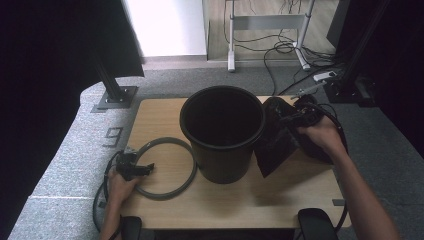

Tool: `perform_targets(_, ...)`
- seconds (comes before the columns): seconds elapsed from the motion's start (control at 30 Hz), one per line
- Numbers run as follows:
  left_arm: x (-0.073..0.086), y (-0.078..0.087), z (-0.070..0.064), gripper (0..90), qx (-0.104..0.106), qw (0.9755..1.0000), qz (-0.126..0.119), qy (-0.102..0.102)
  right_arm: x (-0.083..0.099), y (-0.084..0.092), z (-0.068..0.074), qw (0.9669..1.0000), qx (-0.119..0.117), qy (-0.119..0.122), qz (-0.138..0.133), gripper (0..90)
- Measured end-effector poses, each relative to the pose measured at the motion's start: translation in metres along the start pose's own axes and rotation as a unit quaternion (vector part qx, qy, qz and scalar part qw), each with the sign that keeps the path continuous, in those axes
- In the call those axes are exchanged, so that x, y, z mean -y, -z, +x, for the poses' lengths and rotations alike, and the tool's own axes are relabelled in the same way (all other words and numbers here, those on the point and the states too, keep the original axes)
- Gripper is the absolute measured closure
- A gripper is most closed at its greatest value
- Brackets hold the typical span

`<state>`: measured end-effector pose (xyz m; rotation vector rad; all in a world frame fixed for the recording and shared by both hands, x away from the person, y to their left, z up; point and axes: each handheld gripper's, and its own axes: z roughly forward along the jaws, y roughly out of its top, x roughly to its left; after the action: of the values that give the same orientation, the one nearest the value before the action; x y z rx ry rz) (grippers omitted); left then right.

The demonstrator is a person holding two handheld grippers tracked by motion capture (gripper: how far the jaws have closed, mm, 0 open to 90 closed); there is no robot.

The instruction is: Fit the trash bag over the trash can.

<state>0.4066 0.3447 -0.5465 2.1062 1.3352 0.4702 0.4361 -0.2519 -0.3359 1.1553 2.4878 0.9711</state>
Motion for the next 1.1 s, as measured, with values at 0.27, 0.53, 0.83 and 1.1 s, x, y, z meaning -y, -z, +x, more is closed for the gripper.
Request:
perform_targets(0.27, 0.000, 0.000, 0.000, 0.0, 0.001, 1.0000, 0.000, -0.001, -0.028, 0.012, 0.009, 0.9999, -0.001, 0.011, -0.004, 87.7)
perform_targets(0.53, 0.000, 0.000, 0.000, 0.0, 0.001, 1.0000, 0.000, -0.002, -0.055, 0.026, 0.020, 0.9997, 0.000, 0.019, -0.017, 88.0)
perform_targets(0.83, 0.000, 0.000, 0.000, 0.0, 0.001, 1.0000, 0.000, -0.002, -0.079, 0.032, 0.039, 0.9986, -0.014, 0.044, -0.026, 88.1)
perform_targets(1.1, 0.000, 0.000, 0.000, 0.0, 0.001, 1.0000, 0.000, -0.002, -0.099, 0.026, 0.063, 0.9965, -0.041, 0.067, -0.028, 88.2)
